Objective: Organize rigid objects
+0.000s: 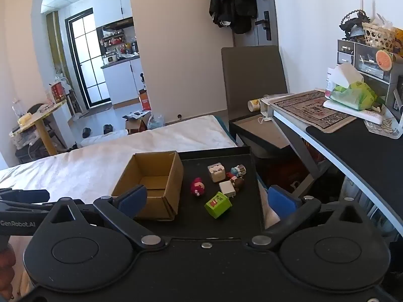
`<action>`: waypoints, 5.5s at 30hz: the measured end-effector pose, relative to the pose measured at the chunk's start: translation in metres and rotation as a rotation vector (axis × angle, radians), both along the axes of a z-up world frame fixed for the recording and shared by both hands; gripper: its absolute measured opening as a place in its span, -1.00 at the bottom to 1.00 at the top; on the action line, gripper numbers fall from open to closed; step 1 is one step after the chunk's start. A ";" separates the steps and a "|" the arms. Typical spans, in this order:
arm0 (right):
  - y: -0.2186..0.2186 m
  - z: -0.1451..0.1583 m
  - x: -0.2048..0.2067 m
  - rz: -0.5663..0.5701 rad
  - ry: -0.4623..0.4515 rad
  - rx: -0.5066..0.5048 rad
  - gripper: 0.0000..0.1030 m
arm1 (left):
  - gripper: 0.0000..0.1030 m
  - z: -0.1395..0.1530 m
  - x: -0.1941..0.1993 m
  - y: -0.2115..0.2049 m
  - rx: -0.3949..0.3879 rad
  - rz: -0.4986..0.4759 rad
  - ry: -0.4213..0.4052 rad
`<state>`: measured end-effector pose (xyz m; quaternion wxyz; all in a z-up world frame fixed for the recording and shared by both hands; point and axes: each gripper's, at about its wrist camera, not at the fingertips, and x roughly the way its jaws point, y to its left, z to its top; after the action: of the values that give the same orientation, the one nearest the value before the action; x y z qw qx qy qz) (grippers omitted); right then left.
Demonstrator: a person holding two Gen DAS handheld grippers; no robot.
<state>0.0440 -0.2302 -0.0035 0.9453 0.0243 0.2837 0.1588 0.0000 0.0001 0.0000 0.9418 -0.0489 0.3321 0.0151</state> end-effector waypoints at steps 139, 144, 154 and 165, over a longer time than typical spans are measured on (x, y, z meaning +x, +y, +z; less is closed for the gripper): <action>0.000 -0.084 0.113 -0.105 0.322 -0.072 1.00 | 0.83 -0.076 0.128 0.042 -0.079 0.013 0.314; 0.002 -0.088 0.125 -0.098 0.336 -0.082 1.00 | 0.82 -0.084 0.142 0.049 -0.087 0.032 0.353; 0.008 -0.101 0.148 -0.074 0.387 -0.092 1.00 | 0.81 -0.100 0.167 0.067 -0.113 0.064 0.424; 0.020 -0.115 0.170 -0.029 0.443 -0.080 0.89 | 0.78 -0.114 0.187 0.092 -0.146 0.100 0.478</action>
<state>0.2143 -0.2099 -0.1183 0.8624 0.0250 0.4901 0.1246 0.1872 0.0921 -0.1140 0.8286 -0.1281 0.5427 0.0490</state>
